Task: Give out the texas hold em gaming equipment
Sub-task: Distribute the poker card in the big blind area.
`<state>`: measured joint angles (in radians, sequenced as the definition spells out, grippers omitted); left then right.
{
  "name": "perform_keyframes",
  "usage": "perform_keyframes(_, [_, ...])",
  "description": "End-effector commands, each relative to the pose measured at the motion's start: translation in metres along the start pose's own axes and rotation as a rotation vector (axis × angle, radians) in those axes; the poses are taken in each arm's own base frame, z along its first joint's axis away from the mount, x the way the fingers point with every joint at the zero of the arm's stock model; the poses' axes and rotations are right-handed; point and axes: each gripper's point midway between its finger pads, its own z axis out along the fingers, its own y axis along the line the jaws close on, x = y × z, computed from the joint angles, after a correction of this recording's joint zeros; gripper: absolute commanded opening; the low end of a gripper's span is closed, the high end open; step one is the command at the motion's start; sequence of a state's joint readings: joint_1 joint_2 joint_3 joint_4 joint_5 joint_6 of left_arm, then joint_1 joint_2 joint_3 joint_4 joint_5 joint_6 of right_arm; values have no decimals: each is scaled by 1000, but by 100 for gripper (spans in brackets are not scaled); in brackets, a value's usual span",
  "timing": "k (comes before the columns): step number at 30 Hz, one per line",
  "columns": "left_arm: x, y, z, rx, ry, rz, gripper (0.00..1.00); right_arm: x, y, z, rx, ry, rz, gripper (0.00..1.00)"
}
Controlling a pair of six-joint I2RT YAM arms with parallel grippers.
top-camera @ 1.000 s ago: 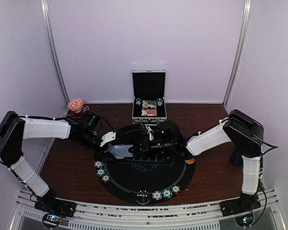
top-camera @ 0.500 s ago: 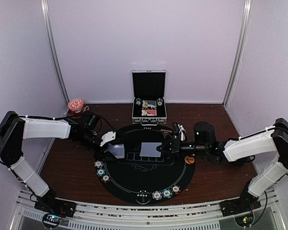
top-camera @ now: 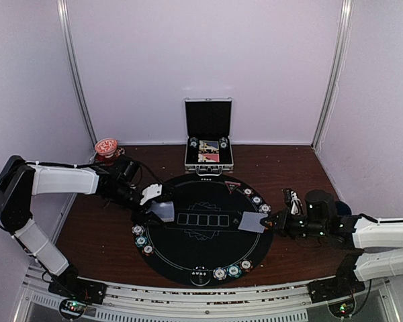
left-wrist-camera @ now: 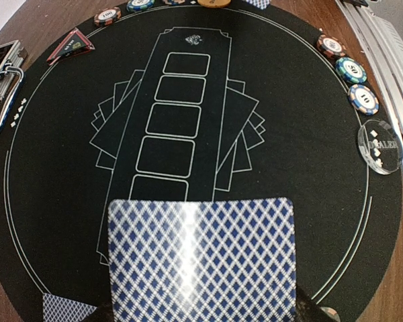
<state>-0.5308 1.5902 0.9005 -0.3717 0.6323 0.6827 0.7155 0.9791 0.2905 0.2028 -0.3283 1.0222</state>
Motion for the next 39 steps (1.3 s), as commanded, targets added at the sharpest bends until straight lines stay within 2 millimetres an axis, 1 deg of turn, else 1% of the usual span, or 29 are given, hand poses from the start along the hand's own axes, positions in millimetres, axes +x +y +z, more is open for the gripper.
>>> perform_keyframes(1, [-5, 5, 0, -5, -20, 15, 61, 11, -40, -3, 126, 13, 42, 0])
perform_keyframes(9, [-3, 5, 2, -1, -15, 12, 61, 26, -67, 0, 204, 64, 69, 0])
perform_keyframes(13, [-3, 6, 2, -2, -15, 11, 61, 29, -73, 1, 225, 76, 74, 0])
perform_keyframes(20, [-3, 6, 1, -3, -17, 13, 61, 23, -77, -1, 268, 66, 55, 0])
perform_keyframes(24, [-3, 5, 1, -2, -16, 12, 61, 18, -81, -1, 294, 68, 43, 2])
perform_keyframes(27, [-4, 5, 1, -3, -18, 14, 61, 17, -85, 0, 314, 74, 39, 7])
perform_keyframes(31, [-3, 5, 2, -1, -16, 11, 61, 13, -88, 1, 342, 68, 24, 8])
perform_keyframes(35, [-3, 6, 2, -1, -16, 12, 61, 5, -85, 0, 362, 55, 4, 11])
perform_keyframes(36, [-3, 5, 2, 0, -16, 12, 61, 3, -84, -1, 372, 51, -3, 13])
perform_keyframes(37, [-3, 5, 2, -1, -15, 10, 61, 0, -83, -2, 380, 44, -11, 17])
perform_keyframes(39, [-3, 6, 2, -1, -16, 10, 61, -7, -80, -6, 398, 25, -30, 29])
